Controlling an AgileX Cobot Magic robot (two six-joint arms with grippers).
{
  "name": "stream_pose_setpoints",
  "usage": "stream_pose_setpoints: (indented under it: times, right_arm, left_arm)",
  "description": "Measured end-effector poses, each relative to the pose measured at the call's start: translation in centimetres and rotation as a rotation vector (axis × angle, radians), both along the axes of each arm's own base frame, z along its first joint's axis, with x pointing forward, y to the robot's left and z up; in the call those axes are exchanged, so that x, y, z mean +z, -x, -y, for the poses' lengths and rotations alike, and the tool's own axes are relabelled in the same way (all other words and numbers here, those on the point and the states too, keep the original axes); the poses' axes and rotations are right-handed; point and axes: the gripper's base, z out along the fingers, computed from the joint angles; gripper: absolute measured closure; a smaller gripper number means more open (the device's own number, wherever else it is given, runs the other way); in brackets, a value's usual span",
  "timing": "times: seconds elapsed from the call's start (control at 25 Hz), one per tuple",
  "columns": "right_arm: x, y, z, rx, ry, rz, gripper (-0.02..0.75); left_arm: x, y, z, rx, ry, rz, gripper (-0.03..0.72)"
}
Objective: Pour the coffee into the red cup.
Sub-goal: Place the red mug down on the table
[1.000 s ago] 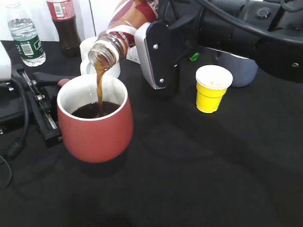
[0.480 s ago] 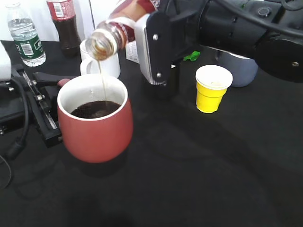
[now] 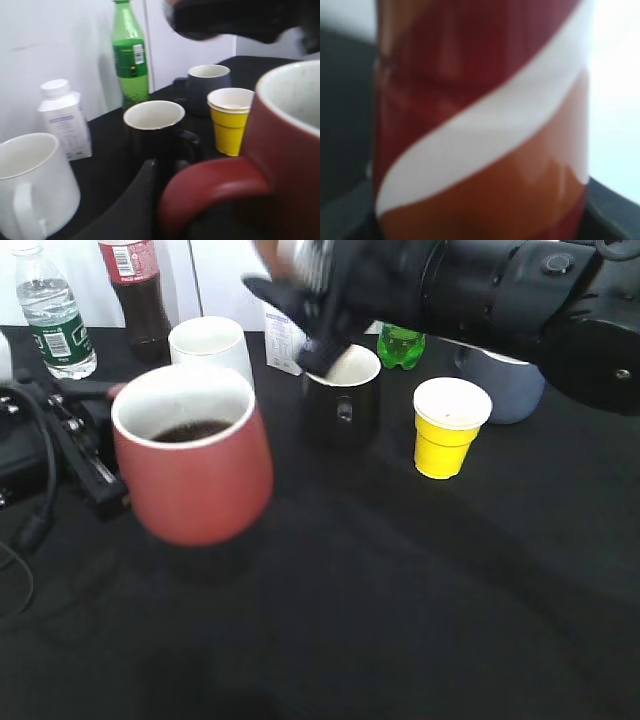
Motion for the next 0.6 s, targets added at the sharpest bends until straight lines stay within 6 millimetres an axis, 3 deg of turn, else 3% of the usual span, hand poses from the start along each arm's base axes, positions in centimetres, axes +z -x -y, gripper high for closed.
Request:
stream_pose_setpoints:
  times: [0.08, 0.2, 0.48, 0.6]
  right_arm:
    - [0.0, 0.0, 0.0, -0.013, -0.125, -0.163, 0.207]
    - [-0.1, 0.0, 0.0, -0.019, -0.174, -0.226, 0.207]
    - [-0.1, 0.0, 0.0, -0.021, -0.173, -0.231, 0.208]
    - [-0.1, 0.0, 0.0, -0.021, -0.174, -0.232, 0.208]
  left_arm:
    - [0.1, -0.2, -0.2, 0.033, -0.003, 0.012, 0.623]
    - [0.2, -1.0, -1.4, 0.143, 0.007, 0.028, 0.622]
    - [-0.2, -3.6, -9.3, 0.525, 0.002, 0.024, 0.622]
    - [-0.9, -5.5, -11.2, 0.601, -0.014, 0.008, 0.622]
